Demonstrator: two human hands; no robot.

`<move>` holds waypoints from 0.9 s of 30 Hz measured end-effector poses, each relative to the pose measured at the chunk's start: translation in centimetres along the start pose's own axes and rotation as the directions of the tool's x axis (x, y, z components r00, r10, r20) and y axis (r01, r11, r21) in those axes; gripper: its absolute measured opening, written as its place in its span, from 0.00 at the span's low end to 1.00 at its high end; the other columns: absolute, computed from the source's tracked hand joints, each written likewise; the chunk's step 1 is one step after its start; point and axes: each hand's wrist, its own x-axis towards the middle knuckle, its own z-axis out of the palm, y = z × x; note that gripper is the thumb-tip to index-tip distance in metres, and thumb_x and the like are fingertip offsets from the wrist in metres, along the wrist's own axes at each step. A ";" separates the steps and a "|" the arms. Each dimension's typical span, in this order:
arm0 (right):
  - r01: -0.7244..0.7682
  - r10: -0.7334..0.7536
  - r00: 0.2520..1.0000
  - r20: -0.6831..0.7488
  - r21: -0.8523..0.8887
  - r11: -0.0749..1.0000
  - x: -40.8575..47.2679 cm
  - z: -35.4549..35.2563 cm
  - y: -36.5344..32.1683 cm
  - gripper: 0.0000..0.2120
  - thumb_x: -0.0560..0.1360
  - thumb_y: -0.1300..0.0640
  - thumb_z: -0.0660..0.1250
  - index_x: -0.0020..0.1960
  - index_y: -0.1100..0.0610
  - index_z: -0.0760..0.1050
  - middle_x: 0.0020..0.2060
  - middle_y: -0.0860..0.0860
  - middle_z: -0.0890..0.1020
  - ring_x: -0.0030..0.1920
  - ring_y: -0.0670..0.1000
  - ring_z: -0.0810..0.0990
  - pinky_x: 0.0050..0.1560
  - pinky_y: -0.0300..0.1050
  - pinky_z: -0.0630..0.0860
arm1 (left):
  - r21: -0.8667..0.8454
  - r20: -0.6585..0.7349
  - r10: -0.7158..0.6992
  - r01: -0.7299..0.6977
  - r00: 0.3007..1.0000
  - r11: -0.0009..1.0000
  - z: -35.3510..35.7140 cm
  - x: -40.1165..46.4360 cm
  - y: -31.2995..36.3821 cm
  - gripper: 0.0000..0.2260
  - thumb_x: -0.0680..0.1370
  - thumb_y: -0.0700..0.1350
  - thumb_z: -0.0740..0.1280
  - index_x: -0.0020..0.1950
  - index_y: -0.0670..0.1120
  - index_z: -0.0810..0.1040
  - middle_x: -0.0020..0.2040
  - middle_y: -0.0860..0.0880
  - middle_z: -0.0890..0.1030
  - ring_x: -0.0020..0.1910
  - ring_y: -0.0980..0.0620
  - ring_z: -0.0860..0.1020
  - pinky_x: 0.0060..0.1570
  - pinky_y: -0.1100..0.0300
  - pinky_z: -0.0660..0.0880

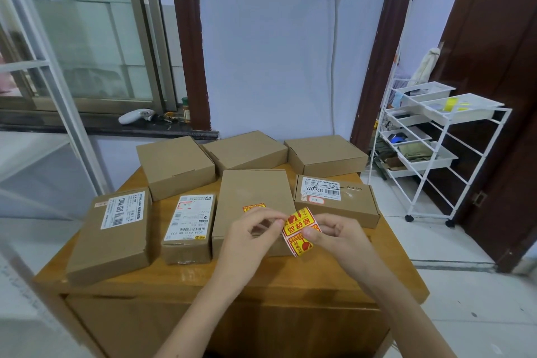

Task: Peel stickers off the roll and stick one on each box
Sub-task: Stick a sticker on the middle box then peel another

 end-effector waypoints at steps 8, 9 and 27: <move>0.011 -0.011 1.000 -0.007 -0.019 1.000 0.3 0.6 -0.3 0.11 0.76 0.60 0.68 0.56 0.61 0.81 0.46 0.54 0.88 0.45 0.45 0.86 0.42 0.32 0.79 | 0.093 0.181 0.048 -0.066 0.982 0.993 -0.8 -0.2 0.0 0.07 0.75 0.49 0.71 0.52 0.58 0.81 0.54 0.59 0.75 0.53 0.62 0.75 0.50 0.70 0.74; 0.007 -0.008 1.000 -0.006 -0.018 1.000 0.3 0.7 -0.3 0.11 0.76 0.60 0.68 0.56 0.61 0.81 0.46 0.54 0.88 0.45 0.45 0.87 0.42 0.32 0.80 | 0.094 0.166 0.041 -0.058 0.985 0.994 -0.8 -0.2 -0.1 0.07 0.75 0.48 0.70 0.52 0.57 0.82 0.54 0.58 0.75 0.53 0.62 0.75 0.50 0.69 0.75; -0.051 0.056 0.996 0.064 -0.078 0.996 0.2 2.9 -1.2 0.11 0.76 0.62 0.68 0.57 0.58 0.80 0.47 0.49 0.87 0.44 0.41 0.86 0.40 0.29 0.78 | 0.041 -0.122 -0.069 0.075 0.990 0.996 -2.9 0.0 -1.4 0.04 0.79 0.49 0.64 0.49 0.54 0.79 0.44 0.57 0.82 0.46 0.61 0.78 0.40 0.69 0.75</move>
